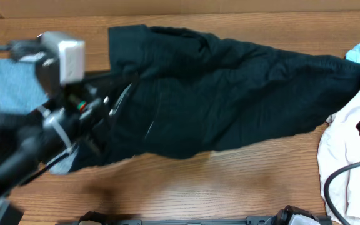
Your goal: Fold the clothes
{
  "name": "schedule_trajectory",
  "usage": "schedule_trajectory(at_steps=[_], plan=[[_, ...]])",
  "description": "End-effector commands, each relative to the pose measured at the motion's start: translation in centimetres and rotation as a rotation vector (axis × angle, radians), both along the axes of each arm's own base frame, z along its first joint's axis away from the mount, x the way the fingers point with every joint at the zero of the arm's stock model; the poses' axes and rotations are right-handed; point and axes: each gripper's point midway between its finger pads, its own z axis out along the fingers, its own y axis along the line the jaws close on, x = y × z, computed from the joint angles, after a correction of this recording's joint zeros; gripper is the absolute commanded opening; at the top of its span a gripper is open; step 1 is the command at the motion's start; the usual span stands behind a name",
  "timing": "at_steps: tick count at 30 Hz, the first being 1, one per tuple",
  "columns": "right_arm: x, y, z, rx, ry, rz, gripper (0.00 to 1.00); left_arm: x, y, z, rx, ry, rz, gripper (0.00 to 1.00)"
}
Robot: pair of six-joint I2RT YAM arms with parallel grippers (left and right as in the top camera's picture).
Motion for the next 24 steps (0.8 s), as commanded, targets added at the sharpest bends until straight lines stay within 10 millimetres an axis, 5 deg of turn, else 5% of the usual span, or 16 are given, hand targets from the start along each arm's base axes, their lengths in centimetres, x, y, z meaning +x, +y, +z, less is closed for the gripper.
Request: schedule_trajectory(at_steps=[1, 3, 5, 8, 11, 14, 17, 21, 24], plan=[[-1.0, 0.1, 1.2, -0.008, -0.037, -0.02, 0.04, -3.9, -0.2, 2.9, -0.065, -0.071, -0.078, 0.04], [-1.5, 0.3, 1.7, 0.008, -0.051, -0.025, 0.04, -4.1, -0.1, 3.1, -0.067, -0.08, -0.075, 0.04], [-0.9, 0.5, 1.6, 0.023, -0.039, -0.005, 0.04, -2.2, 0.4, 2.4, -0.048, -0.052, -0.009, 0.04], [1.9, 0.0, 0.3, 0.066, 0.028, 0.026, 0.04, 2.9, 0.4, 0.2, 0.005, 0.024, 0.082, 0.04], [6.8, -1.2, -2.1, 0.122, 0.129, 0.058, 0.04, 10.9, -1.6, -3.3, 0.044, 0.119, 0.088, 0.04], [13.8, -3.0, -6.6, 0.192, 0.253, 0.1, 0.04, 20.7, -2.1, -9.2, 0.125, 0.199, 0.184, 0.04], [20.8, -3.3, -11.7, 0.223, 0.329, 0.181, 0.04, 28.2, -0.4, -15.4, 0.196, 0.266, 0.304, 0.04], [30.5, -0.4, -22.9, 0.243, 0.457, 0.285, 0.04, 34.9, 3.3, -24.9, 0.347, 0.371, 0.45, 0.04], [33.8, 1.7, -27.9, 0.218, 0.489, 0.317, 0.1, 36.8, 5.3, -29.0, 0.422, 0.416, 0.489, 0.11]])
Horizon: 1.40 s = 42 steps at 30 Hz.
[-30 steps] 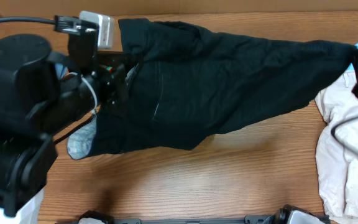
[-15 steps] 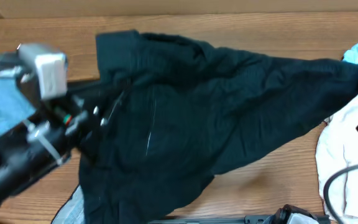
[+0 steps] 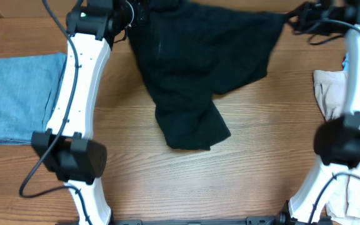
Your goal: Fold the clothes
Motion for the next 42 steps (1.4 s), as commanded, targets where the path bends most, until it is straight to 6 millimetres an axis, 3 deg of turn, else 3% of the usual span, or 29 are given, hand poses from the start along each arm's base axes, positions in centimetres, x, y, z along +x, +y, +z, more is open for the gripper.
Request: schedule_trajectory(at_steps=[1, 2, 3, 5, 7, 9, 10, 11, 14, 18, 20, 23, 26, 30, 34, 35, 38, 40, 42], plan=[[2.4, 1.5, -3.4, -0.069, -0.002, 0.017, 0.44, 2.5, 3.3, -3.7, 0.117, 0.022, 0.049, 0.49], [2.8, 1.0, -3.7, -0.106, -0.007, -0.006, 0.57, 2.9, 3.7, -3.7, 0.117, 0.008, 0.044, 0.97], [2.8, 0.9, -2.9, -0.105, -0.021, -0.014, 0.68, 3.1, 3.7, -2.9, 0.119, -0.021, 0.03, 1.0], [1.5, -0.5, -0.1, -0.108, -0.041, -0.042, 0.81, 2.7, 3.4, 1.7, 0.087, -0.119, -0.009, 1.0], [-1.1, -1.4, 1.8, -0.101, -0.002, -0.068, 0.82, 0.7, 2.9, 5.3, 0.048, -0.156, -0.027, 1.0], [-5.0, -1.3, 1.6, -0.081, 0.136, -0.072, 0.82, -1.8, 3.2, 6.6, 0.028, -0.118, -0.005, 1.0], [-7.4, -0.8, 0.6, -0.064, 0.254, -0.066, 0.81, -3.0, 3.8, 5.8, 0.044, -0.059, 0.021, 1.0], [-9.6, -0.2, -0.5, -0.046, 0.364, -0.053, 0.79, -4.5, 4.8, 3.8, 0.075, 0.047, 0.064, 1.0], [-13.2, 2.7, -2.1, 0.006, 0.54, 0.013, 0.73, -6.9, 5.9, 0.8, 0.085, 0.211, 0.099, 1.0], [-15.3, 6.6, -5.0, -0.053, 0.643, 0.116, 0.71, -8.1, 7.9, -0.2, 0.074, 0.286, 0.143, 1.0], [-17.1, 8.1, -7.6, -0.101, 0.729, 0.152, 0.71, -9.1, 9.6, -0.8, 0.055, 0.346, 0.201, 1.0], [-18.8, 8.8, -12.1, -0.1, 0.81, 0.152, 0.71, -9.8, 11.2, -1.3, 0.052, 0.382, 0.235, 1.0], [-19.9, 9.6, -15.1, -0.105, 0.794, 0.174, 0.71, -9.8, 11.4, -1.2, 0.052, 0.381, 0.24, 1.0], [-22.3, 12.9, -20.1, -0.053, 0.77, 0.257, 0.67, -9.7, 11.5, -1.2, 0.055, 0.378, 0.242, 1.0], [-23.8, 13.5, -21.7, -0.018, 0.785, 0.276, 0.67, -9.7, 11.5, -1.2, 0.062, 0.377, 0.234, 1.0], [-24.1, 13.8, -21.7, 0.005, 0.792, 0.282, 0.64, -9.7, 11.5, -1.2, 0.062, 0.377, 0.234, 1.0], [-24.2, 14.2, -21.7, 0.034, 0.789, 0.291, 0.4, -9.7, 11.5, -1.2, 0.062, 0.377, 0.234, 1.0], [-23.8, 14.2, -21.7, 0.033, 0.771, 0.292, 0.04, -9.7, 11.5, -1.2, 0.062, 0.377, 0.235, 1.0], [-22.3, 13.0, -21.0, -0.001, 0.732, 0.264, 0.04, -9.7, 11.6, -1.2, 0.063, 0.377, 0.234, 0.98]])
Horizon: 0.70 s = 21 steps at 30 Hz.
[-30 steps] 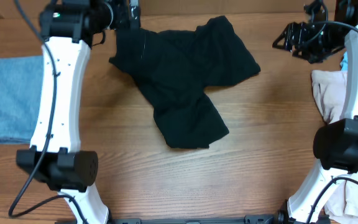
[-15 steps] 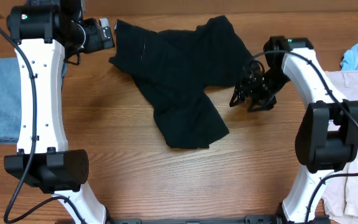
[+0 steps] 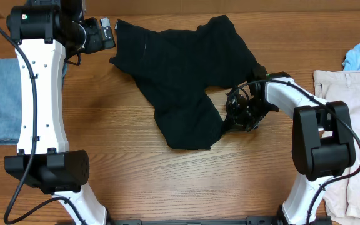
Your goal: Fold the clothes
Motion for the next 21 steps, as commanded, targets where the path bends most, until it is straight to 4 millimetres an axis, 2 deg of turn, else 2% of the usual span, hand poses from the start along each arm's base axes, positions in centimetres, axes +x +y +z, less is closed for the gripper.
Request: schedule_trajectory(at_steps=[1, 2, 3, 4, 6, 8, 10, 12, 13, 16, 18, 19, 20, 21], plan=[[3.0, -2.3, 2.4, -0.044, -0.097, -0.04, 0.04, 0.2, 0.4, -0.2, 0.018, 0.002, -0.003, 0.96], [4.4, -3.8, 4.1, -0.071, -0.131, -0.073, 0.04, 0.2, 0.3, -0.2, 0.021, 0.001, -0.01, 0.96], [6.3, -6.2, 6.8, -0.111, -0.189, -0.122, 0.04, 0.2, 0.4, -0.2, 0.023, 0.001, -0.012, 0.97], [7.3, -7.4, 8.3, -0.132, -0.223, -0.149, 0.04, 0.2, 0.4, -0.2, 0.023, -0.001, -0.012, 0.97], [10.2, -12.4, 13.1, -0.213, -0.328, -0.253, 0.04, 0.4, 0.4, -0.1, 0.023, -0.008, -0.011, 0.98], [12.1, -16.8, 16.1, -0.294, -0.419, -0.339, 0.04, 0.6, 0.4, 0.0, 0.023, -0.018, -0.011, 0.98], [13.2, -19.6, 17.1, -0.334, -0.478, -0.395, 0.04, 0.7, 0.4, 0.0, 0.022, -0.021, -0.011, 0.98], [14.2, -21.7, 17.2, -0.347, -0.517, -0.44, 0.04, 0.6, 0.3, 0.0, 0.017, -0.017, -0.013, 0.99], [14.6, -22.3, 17.3, -0.351, -0.534, -0.453, 0.04, 0.3, -0.3, -0.1, -0.013, -0.006, -0.03, 1.0], [14.7, -22.4, 17.4, -0.352, -0.54, -0.455, 0.04, 0.3, -2.8, -0.5, -0.139, 0.012, -0.104, 1.0], [14.5, -22.3, 17.3, -0.347, -0.531, -0.453, 0.27, 1.4, -4.4, -2.7, -0.226, 0.055, -0.127, 1.0], [14.4, -22.2, 17.3, -0.347, -0.525, -0.453, 0.33, 2.4, -4.6, -4.6, -0.243, 0.092, -0.1, 1.0], [14.2, -22.2, 17.2, -0.346, -0.518, -0.452, 0.54, 3.4, -4.9, -6.6, -0.267, 0.126, -0.073, 1.0], [14.1, -22.2, 17.2, -0.346, -0.512, -0.452, 0.62, 4.4, -5.4, -8.6, -0.312, 0.156, -0.053, 1.0]])
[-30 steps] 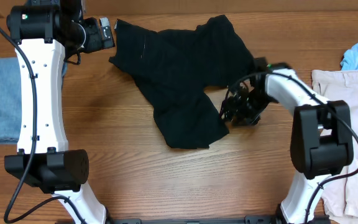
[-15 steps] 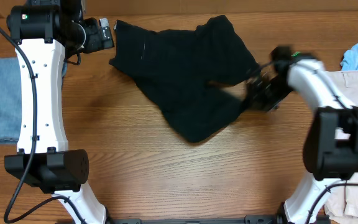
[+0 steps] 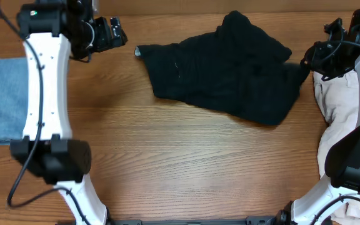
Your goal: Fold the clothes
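A black garment (image 3: 230,78) lies crumpled across the far middle and right of the wooden table (image 3: 167,162), with a small pale tag at its left corner. My left gripper (image 3: 119,34) hovers just up and left of that corner, apart from the cloth, fingers spread and empty. My right gripper (image 3: 307,60) sits at the garment's right edge with the cloth bunched up against it; it looks shut on the fabric.
A folded light-blue cloth (image 3: 8,100) lies at the left edge, under the left arm. A pile of beige and white clothes (image 3: 345,100) lies at the right edge, beside the right arm.
The right gripper went from the garment's lower lobe at mid-table to the far right, and the garment now lies shifted right and stretched sideways. Its left corner is now clear of the left gripper.
First the garment was spread wide across the table between both arms. Then both grippers held it at the far edge, hanging toward the middle. Later the right gripper was down at its lower lobe. Now the cloth is bunched to the right.
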{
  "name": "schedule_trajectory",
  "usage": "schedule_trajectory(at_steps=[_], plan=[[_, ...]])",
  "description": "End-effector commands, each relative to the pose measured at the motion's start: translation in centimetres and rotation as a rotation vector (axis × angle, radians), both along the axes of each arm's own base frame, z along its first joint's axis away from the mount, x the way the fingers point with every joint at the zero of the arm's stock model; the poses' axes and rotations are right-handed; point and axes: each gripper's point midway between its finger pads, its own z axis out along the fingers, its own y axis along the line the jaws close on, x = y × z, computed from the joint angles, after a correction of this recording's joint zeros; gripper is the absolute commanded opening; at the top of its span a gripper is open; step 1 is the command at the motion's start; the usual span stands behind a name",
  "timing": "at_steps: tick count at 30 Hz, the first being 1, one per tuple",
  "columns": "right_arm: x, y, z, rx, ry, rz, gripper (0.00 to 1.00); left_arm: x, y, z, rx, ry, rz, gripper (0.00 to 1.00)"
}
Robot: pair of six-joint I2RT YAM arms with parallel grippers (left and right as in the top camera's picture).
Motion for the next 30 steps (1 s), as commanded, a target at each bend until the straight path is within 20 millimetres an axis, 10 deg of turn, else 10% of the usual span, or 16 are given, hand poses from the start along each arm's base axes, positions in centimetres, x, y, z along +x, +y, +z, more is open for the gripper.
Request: schedule_trajectory(at_steps=[1, 4, 14, 18, 20, 26, 30], plan=[[0.2, 0.1, 1.2, -0.008, -0.024, 0.002, 0.68, 2.9, -2.3, -7.0, -0.152, 0.143, 0.037, 1.0], [0.2, 0.1, 1.2, -0.009, -0.026, 0.002, 0.7, 6.0, -3.5, -13.0, -0.27, 0.211, 0.108, 1.0], [0.3, 0.0, 1.2, -0.012, -0.031, 0.005, 0.7, 10.0, -7.7, -21.7, -0.417, 0.255, 0.187, 0.97], [0.6, -0.1, 1.3, -0.016, -0.044, 0.005, 0.69, 10.8, -7.7, -22.5, -0.413, 0.23, 0.195, 0.33], [0.9, -0.2, 1.4, -0.019, -0.056, 0.005, 0.66, 11.8, -8.3, -20.9, -0.461, 0.177, 0.157, 0.04], [1.8, 1.5, 2.5, 0.052, -0.133, 0.087, 0.58, 13.5, -11.5, -5.8, -0.452, -0.153, -0.15, 0.04], [2.2, 1.8, 4.4, 0.057, -0.199, 0.103, 0.57, 8.3, -15.0, 6.7, -0.206, -0.442, -0.364, 0.04]])
